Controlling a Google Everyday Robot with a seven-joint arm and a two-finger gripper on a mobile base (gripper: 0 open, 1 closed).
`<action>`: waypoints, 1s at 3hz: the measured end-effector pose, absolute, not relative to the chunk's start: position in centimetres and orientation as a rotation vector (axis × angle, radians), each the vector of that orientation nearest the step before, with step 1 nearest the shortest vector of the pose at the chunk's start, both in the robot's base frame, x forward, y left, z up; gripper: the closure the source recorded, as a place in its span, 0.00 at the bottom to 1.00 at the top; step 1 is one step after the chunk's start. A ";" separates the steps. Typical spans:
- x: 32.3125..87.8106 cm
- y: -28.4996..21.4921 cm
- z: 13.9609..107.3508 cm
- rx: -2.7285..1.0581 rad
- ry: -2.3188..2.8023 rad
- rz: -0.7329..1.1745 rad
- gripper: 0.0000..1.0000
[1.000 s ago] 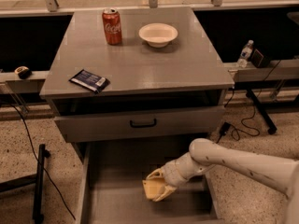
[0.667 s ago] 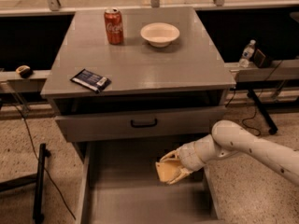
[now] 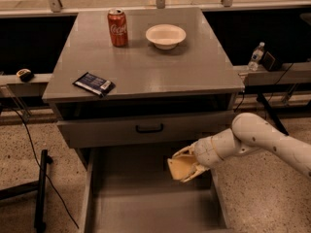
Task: Pick sponge from middle drawer and place on counter
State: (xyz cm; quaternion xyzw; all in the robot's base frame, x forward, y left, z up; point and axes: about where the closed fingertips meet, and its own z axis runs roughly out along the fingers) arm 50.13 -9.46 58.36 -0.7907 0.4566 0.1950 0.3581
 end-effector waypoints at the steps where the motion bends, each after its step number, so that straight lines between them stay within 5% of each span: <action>1: 49.8 -8.3 63.4 -2.118 1.190 0.409 1.00; 3: 47.6 -6.8 74.0 -2.186 1.197 0.229 1.00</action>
Offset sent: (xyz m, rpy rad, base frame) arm -0.0457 0.0407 0.2619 -0.2666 -0.2095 -0.0265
